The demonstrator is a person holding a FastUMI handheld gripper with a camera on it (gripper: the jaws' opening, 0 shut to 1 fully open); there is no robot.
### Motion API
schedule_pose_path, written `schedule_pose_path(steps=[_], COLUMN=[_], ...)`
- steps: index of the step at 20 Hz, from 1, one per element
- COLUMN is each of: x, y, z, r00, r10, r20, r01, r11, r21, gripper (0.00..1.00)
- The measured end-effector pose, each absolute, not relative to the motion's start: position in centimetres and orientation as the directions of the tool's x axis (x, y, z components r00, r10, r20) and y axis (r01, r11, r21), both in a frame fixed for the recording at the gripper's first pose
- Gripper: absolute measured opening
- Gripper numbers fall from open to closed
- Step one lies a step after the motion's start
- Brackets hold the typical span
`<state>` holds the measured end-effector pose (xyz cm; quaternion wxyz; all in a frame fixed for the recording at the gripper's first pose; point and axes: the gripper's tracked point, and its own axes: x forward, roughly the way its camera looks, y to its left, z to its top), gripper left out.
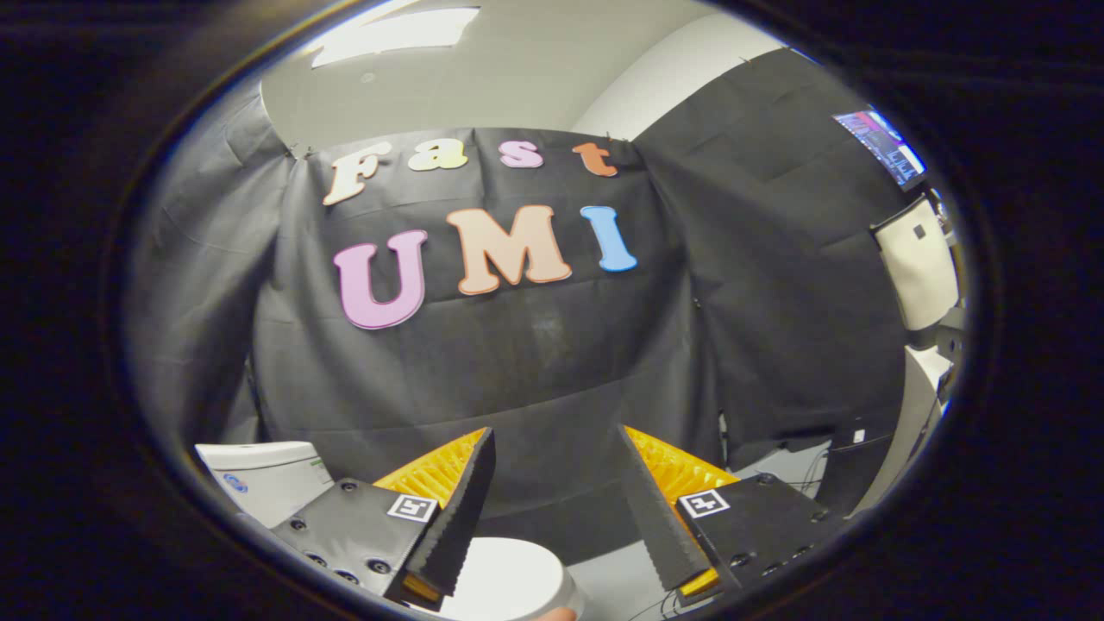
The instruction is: Open the toilet lid.
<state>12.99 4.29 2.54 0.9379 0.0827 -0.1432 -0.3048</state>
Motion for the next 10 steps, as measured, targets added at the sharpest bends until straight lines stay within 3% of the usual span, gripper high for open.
schedule_pose_path(steps=[4, 10], x=[13.2, 13.8], y=[4.6, 7.6], z=[0.6, -3.3], r00=[0.728, 0.743], r10=[-0.664, -0.657], r20=[0.172, 0.127], r01=[0.600, 0.543], r11=[0.738, 0.703], r21=[0.310, 0.459], gripper=[0.86, 0.86])
